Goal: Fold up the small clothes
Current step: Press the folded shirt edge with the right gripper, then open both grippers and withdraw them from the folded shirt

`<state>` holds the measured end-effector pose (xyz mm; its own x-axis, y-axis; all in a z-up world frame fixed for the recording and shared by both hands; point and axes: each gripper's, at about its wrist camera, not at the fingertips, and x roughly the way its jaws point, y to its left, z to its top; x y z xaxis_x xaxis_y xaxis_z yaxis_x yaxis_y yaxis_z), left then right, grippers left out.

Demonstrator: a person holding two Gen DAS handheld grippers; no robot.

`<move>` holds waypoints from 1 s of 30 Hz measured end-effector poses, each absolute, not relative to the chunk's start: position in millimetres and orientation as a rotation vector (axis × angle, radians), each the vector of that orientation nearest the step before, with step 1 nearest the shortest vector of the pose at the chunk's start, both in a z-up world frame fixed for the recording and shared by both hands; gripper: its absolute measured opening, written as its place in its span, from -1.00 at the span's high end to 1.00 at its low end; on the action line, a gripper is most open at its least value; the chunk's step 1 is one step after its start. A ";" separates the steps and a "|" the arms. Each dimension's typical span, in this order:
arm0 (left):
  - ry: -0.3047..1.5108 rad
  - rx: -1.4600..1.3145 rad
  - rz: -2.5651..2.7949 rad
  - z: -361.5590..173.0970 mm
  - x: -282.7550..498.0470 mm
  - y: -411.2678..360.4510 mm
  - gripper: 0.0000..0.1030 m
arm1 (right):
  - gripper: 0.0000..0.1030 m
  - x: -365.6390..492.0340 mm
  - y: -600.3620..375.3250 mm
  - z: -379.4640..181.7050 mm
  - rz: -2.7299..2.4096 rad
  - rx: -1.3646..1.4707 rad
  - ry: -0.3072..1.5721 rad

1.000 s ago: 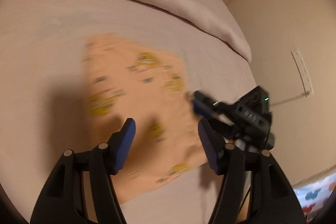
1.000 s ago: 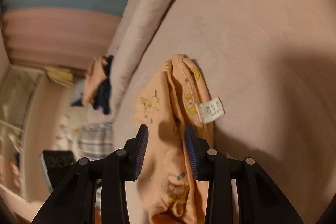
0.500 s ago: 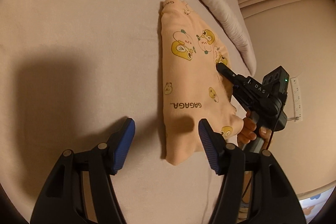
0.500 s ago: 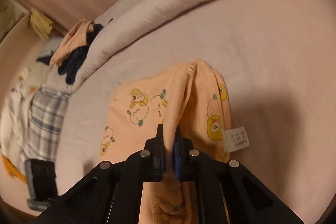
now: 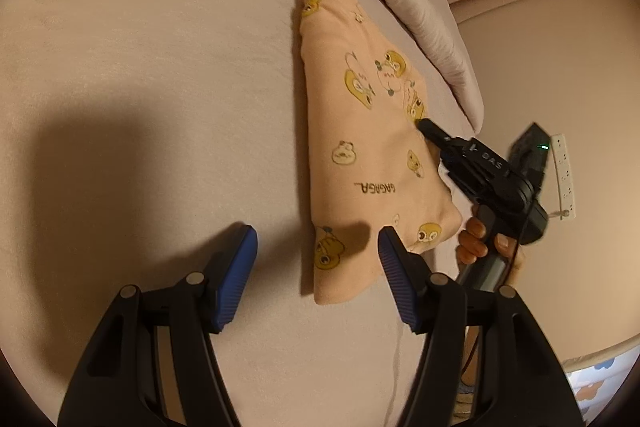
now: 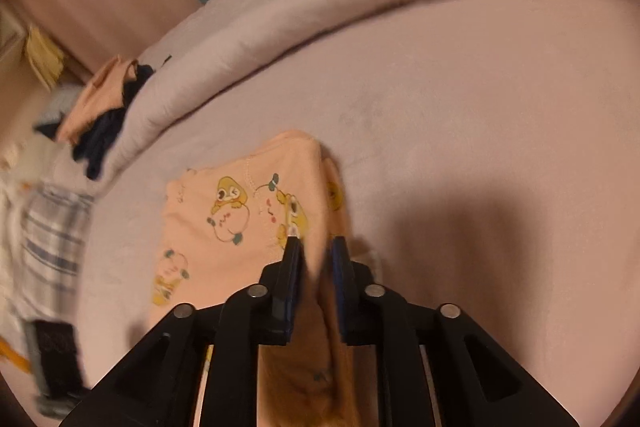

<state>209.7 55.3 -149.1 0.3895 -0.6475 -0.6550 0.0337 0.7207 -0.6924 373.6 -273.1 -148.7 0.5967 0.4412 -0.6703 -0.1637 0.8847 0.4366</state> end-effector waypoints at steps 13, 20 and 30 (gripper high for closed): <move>1.101 -0.607 -0.500 -159.1 216.7 17.9 0.17 | 0.67 285.2 -250.5 -146.8 0.506 -0.029 0.759; 1.110 -0.529 -0.523 -155.7 205.8 15.2 0.17 | 0.67 279.5 -260.6 -165.9 0.479 -0.004 0.821; 1.022 -0.709 -0.512 -150.7 192.5 59.2 -0.46 | -0.33 272.8 -312.6 -164.8 0.575 0.363 0.851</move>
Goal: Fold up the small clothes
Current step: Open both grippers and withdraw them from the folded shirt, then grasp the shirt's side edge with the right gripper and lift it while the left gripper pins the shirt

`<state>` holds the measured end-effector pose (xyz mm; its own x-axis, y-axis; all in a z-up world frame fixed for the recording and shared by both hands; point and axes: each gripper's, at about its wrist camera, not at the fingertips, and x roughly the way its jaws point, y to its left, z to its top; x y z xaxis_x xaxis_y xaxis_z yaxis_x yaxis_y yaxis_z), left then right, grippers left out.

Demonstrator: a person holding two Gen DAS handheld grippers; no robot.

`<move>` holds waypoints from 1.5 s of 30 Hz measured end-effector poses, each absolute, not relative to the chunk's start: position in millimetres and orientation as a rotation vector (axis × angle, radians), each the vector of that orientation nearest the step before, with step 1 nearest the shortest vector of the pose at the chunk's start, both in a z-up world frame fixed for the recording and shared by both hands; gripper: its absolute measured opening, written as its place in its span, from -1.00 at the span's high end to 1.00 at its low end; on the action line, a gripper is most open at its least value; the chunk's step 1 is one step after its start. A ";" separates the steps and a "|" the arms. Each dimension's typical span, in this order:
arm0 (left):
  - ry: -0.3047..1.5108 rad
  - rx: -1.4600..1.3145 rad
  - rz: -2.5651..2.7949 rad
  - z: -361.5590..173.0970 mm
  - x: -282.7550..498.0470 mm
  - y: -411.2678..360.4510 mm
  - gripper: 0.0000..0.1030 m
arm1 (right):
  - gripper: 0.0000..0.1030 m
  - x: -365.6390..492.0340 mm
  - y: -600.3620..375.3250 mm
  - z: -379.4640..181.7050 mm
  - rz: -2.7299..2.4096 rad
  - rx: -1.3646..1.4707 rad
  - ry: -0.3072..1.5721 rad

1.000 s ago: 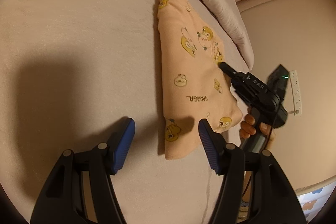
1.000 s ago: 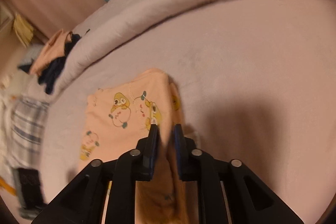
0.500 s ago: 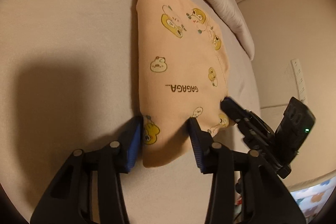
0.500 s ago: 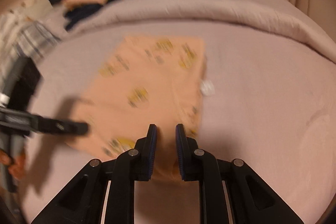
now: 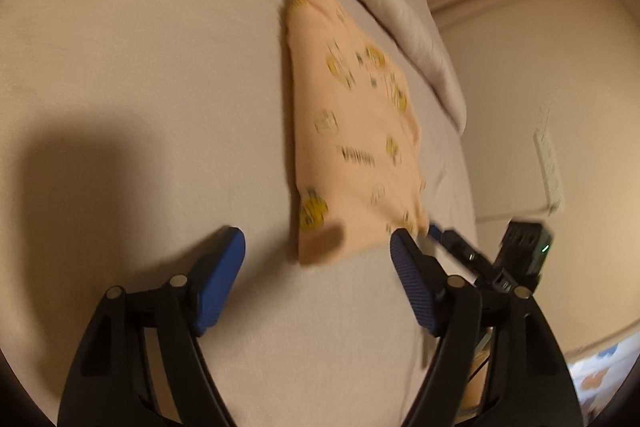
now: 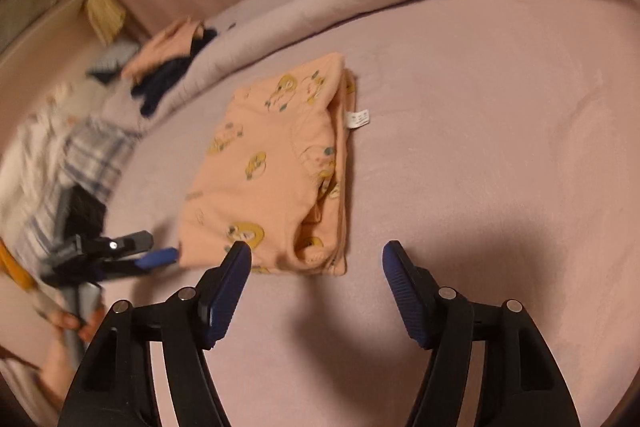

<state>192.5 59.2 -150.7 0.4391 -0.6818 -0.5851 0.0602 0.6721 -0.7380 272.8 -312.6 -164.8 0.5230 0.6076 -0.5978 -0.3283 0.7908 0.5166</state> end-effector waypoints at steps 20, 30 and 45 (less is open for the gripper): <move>1.047 -0.789 -0.637 -150.8 273.8 24.6 -0.46 | -0.33 357.7 -275.4 -185.8 0.766 0.622 0.982; 1.054 -0.764 -0.645 -153.5 288.2 16.5 -0.46 | 0.00 368.2 -269.5 -187.0 0.743 0.581 0.951; 1.057 -0.717 -0.471 -156.3 277.6 19.5 0.37 | 0.42 350.7 -250.6 -172.8 0.594 0.397 0.871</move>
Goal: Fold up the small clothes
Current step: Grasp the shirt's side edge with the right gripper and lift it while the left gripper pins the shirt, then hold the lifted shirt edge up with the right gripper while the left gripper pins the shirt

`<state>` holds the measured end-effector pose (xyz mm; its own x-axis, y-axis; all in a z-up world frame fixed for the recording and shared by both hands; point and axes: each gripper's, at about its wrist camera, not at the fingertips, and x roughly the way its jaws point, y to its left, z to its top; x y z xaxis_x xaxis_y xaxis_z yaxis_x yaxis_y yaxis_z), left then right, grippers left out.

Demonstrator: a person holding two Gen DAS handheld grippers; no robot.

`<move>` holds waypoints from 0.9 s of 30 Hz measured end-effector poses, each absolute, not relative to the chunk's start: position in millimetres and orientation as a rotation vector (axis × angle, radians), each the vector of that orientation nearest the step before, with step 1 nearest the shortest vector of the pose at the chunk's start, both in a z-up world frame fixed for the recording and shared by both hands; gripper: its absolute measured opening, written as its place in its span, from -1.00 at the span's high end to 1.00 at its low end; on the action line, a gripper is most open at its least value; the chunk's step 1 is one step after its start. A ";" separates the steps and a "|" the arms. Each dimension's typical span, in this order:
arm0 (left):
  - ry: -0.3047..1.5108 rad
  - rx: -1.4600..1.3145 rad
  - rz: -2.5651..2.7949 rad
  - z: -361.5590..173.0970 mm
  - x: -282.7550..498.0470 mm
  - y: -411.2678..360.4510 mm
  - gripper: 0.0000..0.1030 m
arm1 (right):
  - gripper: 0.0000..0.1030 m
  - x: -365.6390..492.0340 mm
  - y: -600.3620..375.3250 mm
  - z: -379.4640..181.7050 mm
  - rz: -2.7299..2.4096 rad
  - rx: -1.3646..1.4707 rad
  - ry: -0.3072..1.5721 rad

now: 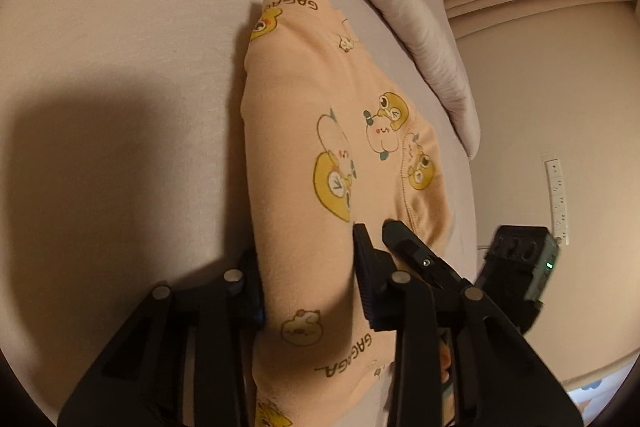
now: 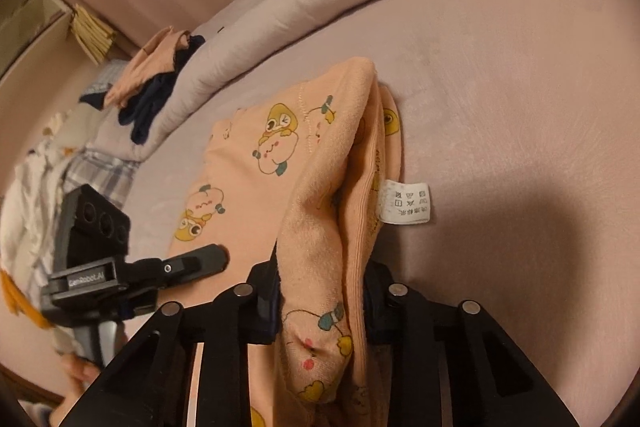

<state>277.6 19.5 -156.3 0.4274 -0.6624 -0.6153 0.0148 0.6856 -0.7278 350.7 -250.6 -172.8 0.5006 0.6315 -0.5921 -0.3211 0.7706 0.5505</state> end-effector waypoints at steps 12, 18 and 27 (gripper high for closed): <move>0.995 -0.508 -0.401 -124.3 243.0 10.3 0.51 | 0.49 303.3 -221.6 -134.5 0.567 0.171 0.731; 0.973 -0.480 -0.387 -115.0 211.4 23.9 0.51 | 0.50 275.5 -213.6 -126.6 0.599 0.146 0.707; 0.952 -0.447 -0.358 -104.7 159.7 37.7 0.51 | 0.50 219.8 -197.9 -116.3 0.655 0.116 0.678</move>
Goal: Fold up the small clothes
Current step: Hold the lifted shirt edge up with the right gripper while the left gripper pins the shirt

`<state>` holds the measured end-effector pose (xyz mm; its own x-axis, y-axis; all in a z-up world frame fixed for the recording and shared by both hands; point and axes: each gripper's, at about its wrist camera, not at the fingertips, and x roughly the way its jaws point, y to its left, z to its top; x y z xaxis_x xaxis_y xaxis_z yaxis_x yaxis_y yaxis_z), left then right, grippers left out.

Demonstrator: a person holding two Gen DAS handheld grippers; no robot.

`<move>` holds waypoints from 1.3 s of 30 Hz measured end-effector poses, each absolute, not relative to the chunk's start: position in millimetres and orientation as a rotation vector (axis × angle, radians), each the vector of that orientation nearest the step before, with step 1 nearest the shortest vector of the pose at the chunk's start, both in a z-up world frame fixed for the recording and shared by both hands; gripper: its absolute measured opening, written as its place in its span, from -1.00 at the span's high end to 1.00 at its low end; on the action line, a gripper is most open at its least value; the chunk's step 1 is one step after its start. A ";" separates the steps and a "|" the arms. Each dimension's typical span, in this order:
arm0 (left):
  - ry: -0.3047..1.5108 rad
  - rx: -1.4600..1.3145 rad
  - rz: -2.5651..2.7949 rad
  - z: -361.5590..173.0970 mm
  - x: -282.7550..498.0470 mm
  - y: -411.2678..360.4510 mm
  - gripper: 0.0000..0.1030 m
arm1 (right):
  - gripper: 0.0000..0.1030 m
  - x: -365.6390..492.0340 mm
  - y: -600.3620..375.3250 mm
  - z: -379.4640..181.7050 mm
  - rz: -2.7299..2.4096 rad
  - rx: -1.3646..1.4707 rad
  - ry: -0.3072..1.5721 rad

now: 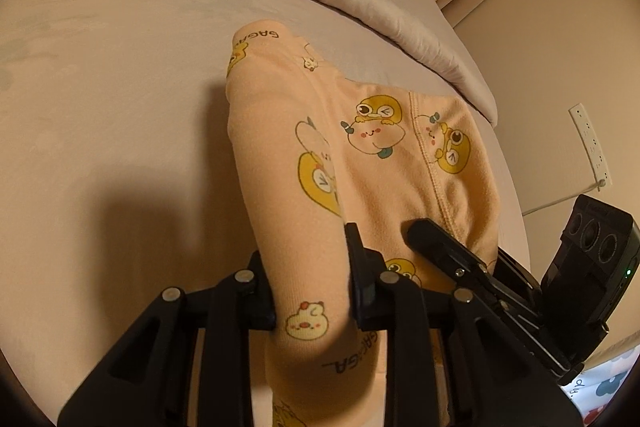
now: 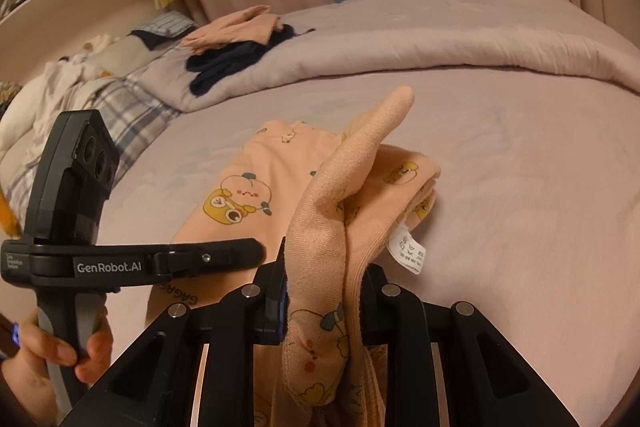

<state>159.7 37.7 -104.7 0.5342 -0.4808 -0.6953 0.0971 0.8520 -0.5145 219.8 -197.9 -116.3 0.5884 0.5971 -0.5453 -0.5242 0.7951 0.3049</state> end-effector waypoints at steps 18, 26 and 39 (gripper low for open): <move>0.897 -0.420 -0.318 -94.8 112.4 37.9 0.51 | 0.50 147.0 -177.7 -104.0 0.724 0.072 0.636; 0.853 -0.416 -0.305 -89.1 92.8 41.4 0.51 | 0.50 131.0 -166.8 -94.7 0.758 0.031 0.601; 0.784 -0.414 -0.264 -82.0 68.9 63.3 0.51 | 0.50 116.3 -139.8 -84.0 0.810 -0.028 0.552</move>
